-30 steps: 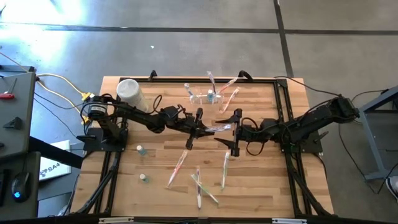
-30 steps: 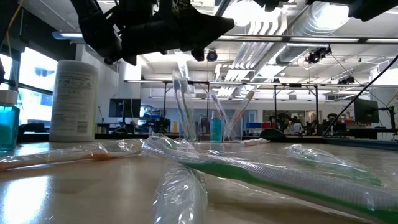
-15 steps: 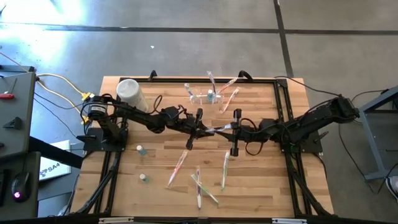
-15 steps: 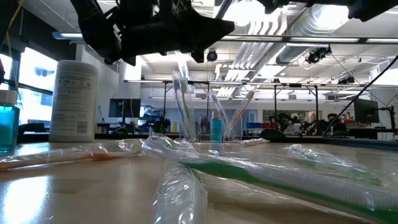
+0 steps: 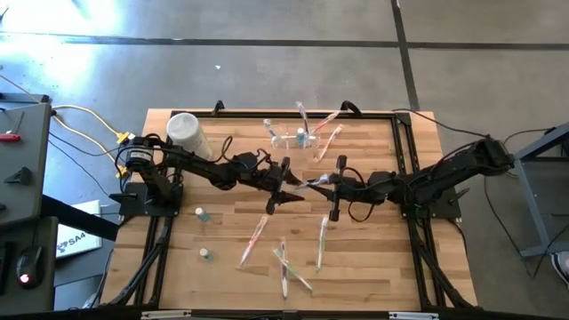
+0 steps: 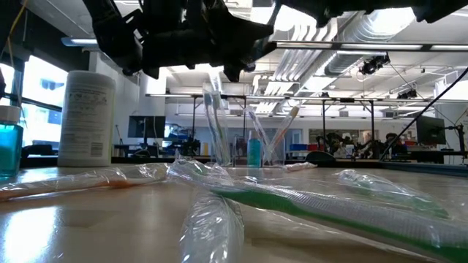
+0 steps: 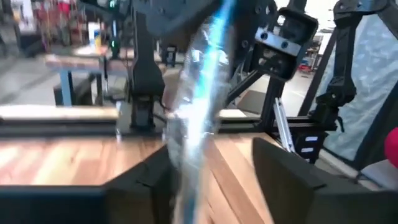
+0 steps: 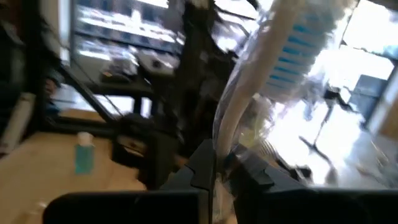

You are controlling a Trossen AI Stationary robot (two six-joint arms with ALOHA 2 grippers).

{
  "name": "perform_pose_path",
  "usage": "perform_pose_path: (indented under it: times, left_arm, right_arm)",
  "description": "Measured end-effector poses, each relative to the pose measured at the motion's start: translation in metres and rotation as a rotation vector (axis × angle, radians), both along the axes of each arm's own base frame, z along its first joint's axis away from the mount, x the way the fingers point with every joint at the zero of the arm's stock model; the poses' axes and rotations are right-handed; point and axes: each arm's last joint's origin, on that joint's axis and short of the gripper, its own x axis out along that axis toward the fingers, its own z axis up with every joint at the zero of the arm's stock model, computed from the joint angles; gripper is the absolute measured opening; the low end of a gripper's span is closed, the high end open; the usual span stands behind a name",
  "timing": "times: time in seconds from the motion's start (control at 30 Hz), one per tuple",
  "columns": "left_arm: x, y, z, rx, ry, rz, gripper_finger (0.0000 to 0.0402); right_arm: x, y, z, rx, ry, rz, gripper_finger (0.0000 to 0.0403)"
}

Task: Pick & Place toothbrushing station
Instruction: Put the blue toothbrush into the transparent organizer

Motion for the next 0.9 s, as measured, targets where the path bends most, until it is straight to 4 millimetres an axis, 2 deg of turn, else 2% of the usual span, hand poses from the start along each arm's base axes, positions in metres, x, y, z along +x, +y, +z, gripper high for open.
perform_pose_path:
  times: [0.13, 0.23, 0.4, 0.67, 0.9]
  left_arm:
    - [0.000, 0.002, -0.004, -0.030, 0.046, 0.016, 0.0254]
    - [0.000, 0.001, -0.008, -0.044, 0.099, 0.016, 0.0276]
    - [0.000, 0.010, -0.013, -0.063, 0.153, 0.035, 0.0282]
    - [-0.003, 0.022, -0.017, -0.089, 0.228, 0.069, 0.0282]
    - [-0.015, 0.024, -0.005, -0.004, 0.298, 0.152, 0.0283]
  right_arm:
    - [-0.009, -0.010, 0.002, 0.059, 0.060, -0.108, 0.0019]
    - [-0.018, -0.021, 0.007, 0.094, 0.084, -0.148, 0.0019]
    - [-0.030, -0.047, 0.013, 0.164, 0.107, -0.199, 0.0019]
    - [-0.033, -0.081, 0.009, 0.183, 0.138, -0.333, 0.0019]
    - [-0.037, -0.113, 0.004, 0.255, 0.131, -0.416, 0.0019]
